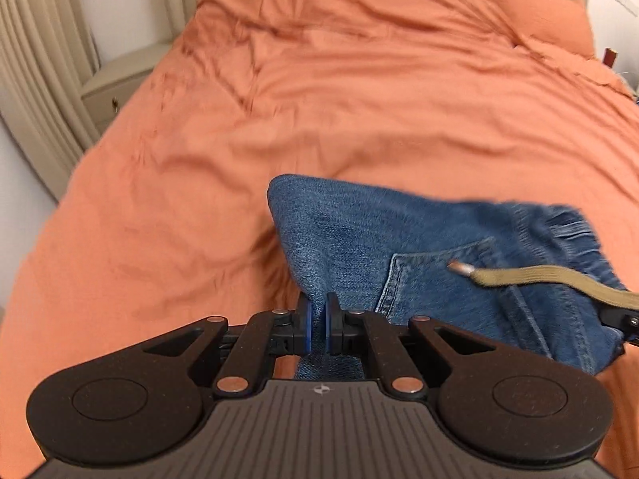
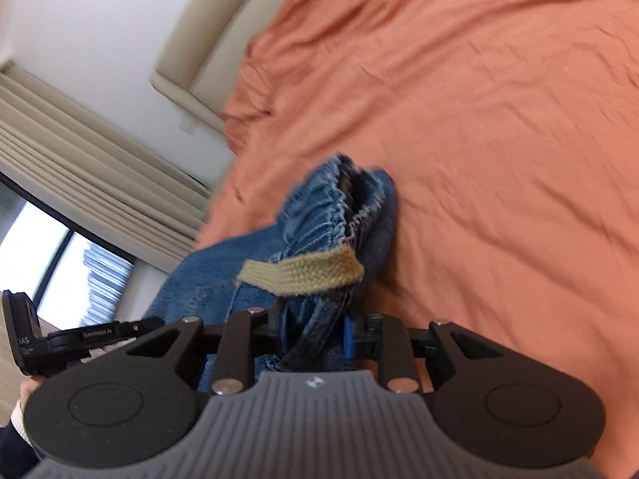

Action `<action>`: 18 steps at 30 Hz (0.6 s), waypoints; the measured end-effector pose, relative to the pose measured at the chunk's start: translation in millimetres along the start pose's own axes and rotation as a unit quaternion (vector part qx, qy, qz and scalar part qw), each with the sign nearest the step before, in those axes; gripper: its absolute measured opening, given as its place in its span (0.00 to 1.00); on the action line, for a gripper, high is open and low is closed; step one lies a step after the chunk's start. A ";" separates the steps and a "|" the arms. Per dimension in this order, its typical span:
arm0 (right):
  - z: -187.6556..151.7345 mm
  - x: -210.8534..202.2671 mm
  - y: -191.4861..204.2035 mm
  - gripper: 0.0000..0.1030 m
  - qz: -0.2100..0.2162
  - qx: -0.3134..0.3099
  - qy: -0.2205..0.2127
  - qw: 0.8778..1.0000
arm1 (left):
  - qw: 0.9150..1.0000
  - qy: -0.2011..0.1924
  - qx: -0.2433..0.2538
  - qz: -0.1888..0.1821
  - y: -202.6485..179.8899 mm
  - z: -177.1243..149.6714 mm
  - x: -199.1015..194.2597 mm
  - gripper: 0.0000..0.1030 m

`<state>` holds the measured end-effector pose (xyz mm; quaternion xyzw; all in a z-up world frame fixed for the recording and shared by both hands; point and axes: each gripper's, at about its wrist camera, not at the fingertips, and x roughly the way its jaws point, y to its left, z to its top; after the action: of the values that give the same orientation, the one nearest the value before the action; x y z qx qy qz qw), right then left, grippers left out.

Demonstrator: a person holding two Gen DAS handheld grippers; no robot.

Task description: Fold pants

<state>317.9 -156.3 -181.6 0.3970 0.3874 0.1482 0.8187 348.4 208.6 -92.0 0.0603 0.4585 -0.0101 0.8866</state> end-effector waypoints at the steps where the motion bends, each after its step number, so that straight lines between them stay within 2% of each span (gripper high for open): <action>1: -3.5 2.1 -3.4 0.20 -0.012 -0.005 0.006 1.000 | 1.000 0.003 -0.005 0.003 4.2 -5.8 8.2 0.06; 3: -9.4 8.6 -5.6 0.21 -0.032 -0.017 0.017 0.999 | 1.000 0.019 -0.017 -0.002 13.1 -12.5 21.5 0.08; 5: -12.0 10.1 -8.3 0.23 -0.046 -0.025 0.022 0.998 | 1.000 0.027 -0.011 0.002 23.6 -17.7 18.8 0.14; 9: -5.5 6.4 4.6 0.45 -0.076 -0.067 0.013 0.995 | 0.999 0.011 0.025 0.032 33.6 -12.9 -15.0 0.16; 12: 5.0 1.3 18.0 0.53 -0.092 -0.106 0.001 0.990 | 0.998 -0.006 0.037 0.052 52.2 -6.4 -51.3 0.18; 16: 24.2 -12.0 36.2 0.57 -0.104 -0.138 -0.026 0.985 | 0.990 -0.031 0.065 0.125 86.3 12.2 -110.5 0.19; 18: 36.4 -14.1 46.5 0.57 -0.102 -0.148 -0.036 0.983 | 0.980 -0.046 0.075 0.177 106.2 26.6 -142.0 0.19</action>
<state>339.0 -153.8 -124.7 0.2348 0.3704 0.1050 0.8926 295.5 305.6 49.2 0.2063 0.3970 0.1103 0.8875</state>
